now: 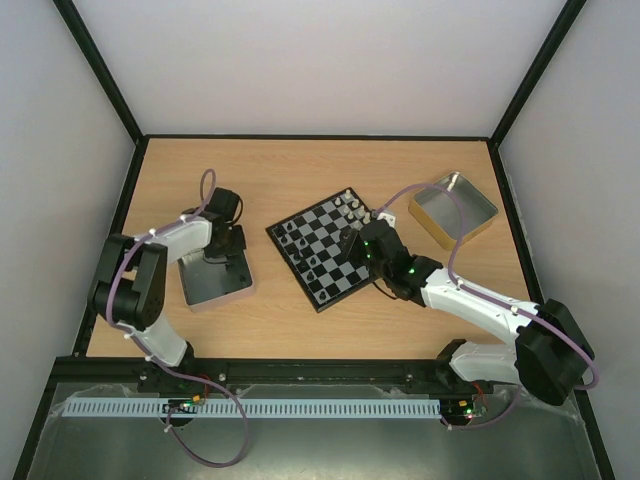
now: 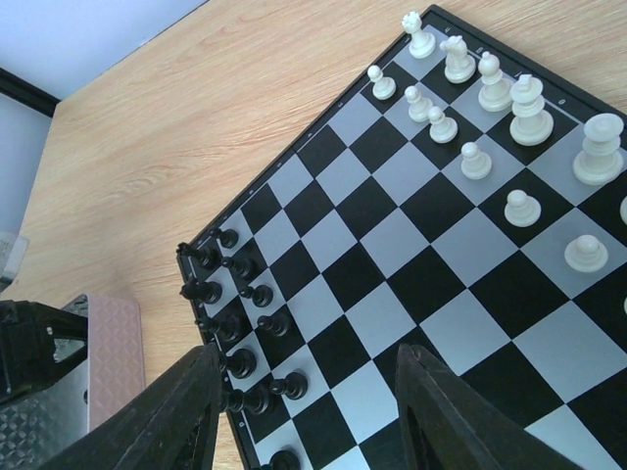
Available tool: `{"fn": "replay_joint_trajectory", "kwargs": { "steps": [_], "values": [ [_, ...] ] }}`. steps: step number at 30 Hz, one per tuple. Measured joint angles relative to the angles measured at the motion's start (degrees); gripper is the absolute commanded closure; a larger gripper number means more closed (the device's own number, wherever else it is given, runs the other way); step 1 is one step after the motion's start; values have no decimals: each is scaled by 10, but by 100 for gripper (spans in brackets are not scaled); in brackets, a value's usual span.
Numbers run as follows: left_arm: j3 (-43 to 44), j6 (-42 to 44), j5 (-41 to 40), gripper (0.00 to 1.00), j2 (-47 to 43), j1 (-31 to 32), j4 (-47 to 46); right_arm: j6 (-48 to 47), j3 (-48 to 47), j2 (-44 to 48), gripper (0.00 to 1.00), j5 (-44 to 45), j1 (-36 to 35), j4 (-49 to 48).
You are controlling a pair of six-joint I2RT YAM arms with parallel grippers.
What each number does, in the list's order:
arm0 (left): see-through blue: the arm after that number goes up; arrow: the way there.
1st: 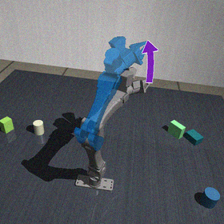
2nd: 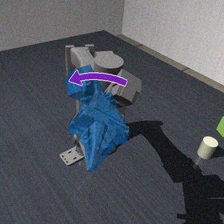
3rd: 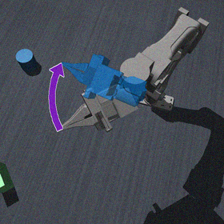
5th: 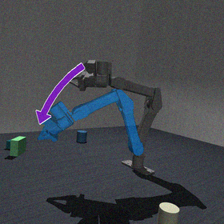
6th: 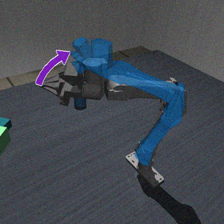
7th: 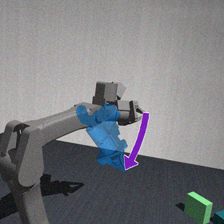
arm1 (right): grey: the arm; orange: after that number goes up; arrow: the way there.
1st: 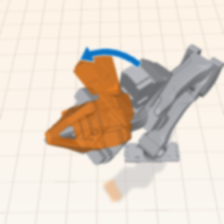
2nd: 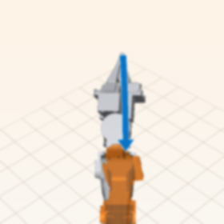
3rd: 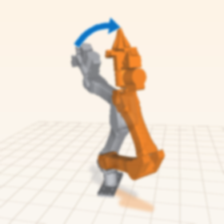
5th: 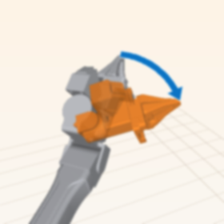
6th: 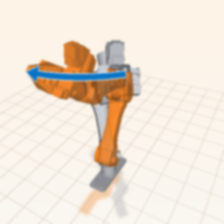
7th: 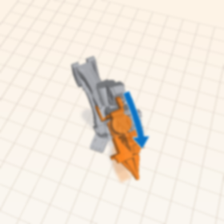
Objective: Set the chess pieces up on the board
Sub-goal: Pick up the chess piece from the storage box, then place the chess piece on the chessboard.
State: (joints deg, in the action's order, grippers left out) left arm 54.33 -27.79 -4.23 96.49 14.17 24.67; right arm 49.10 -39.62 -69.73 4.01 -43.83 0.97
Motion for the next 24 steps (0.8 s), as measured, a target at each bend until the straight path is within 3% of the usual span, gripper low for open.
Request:
{"fn": "replay_joint_trajectory", "kwargs": {
  "steps": [7, 12, 18, 24],
  "values": [
    [-48, -48, 26, 85, -130, 0, -5, -17, 0, 0, 43, -48, 0, -23],
    [-72, -130, 96, 85, -250, 1, -35, -21, 0, -9, 37, -90, -16, -83],
    [-107, -287, 189, 85, -327, 24, -122, -21, -20, -55, 37, -122, -66, -156],
    [-188, -505, 245, 86, -366, 60, -245, -20, -57, -108, 42, -137, -101, -210]
  ]
}}
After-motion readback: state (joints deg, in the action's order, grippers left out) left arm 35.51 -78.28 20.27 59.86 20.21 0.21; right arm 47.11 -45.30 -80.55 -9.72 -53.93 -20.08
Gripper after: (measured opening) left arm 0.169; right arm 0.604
